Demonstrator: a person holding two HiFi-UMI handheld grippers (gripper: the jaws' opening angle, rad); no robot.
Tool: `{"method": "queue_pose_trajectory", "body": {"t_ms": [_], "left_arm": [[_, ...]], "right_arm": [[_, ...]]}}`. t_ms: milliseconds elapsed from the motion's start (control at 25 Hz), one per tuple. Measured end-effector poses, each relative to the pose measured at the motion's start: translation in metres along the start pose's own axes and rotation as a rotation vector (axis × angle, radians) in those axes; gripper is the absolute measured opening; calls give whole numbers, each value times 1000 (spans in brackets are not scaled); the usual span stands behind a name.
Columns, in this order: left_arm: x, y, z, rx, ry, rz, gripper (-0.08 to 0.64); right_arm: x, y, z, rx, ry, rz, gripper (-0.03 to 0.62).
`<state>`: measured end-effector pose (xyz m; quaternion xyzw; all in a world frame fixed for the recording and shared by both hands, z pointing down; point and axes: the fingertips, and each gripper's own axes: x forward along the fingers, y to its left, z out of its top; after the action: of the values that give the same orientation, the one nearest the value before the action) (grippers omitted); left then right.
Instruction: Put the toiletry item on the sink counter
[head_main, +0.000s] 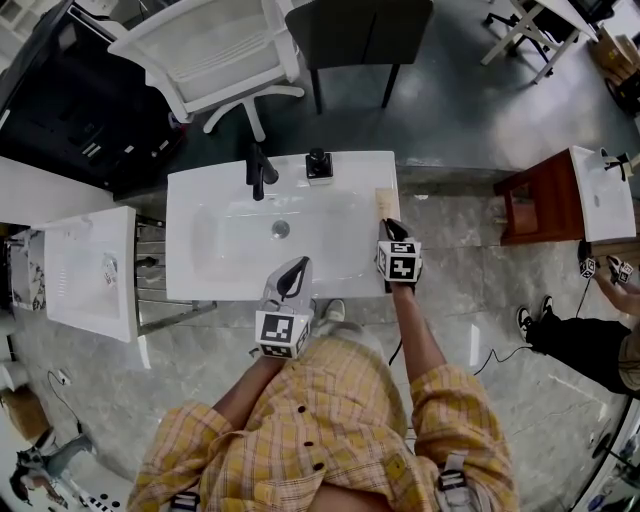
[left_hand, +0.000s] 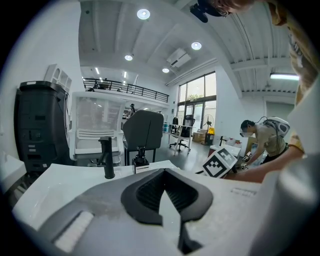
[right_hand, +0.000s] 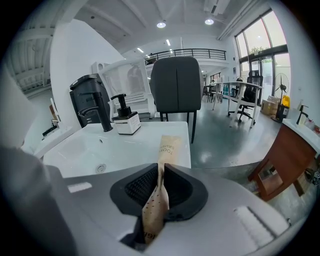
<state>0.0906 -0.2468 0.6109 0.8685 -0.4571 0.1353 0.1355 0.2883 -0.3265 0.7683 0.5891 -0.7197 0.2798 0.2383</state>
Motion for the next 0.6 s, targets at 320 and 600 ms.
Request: {"method": "queue_pose_trajectory", "body": {"t_ms": [320,600], "left_arm": [[-4,-6,-1,1,1,-12,0],[-11,-8,1,7,-6,-12,0]], "right_arm": [[4,2,-2,-10,25,-22,98],[-5,3,0,13,-6,-18,140]]}}
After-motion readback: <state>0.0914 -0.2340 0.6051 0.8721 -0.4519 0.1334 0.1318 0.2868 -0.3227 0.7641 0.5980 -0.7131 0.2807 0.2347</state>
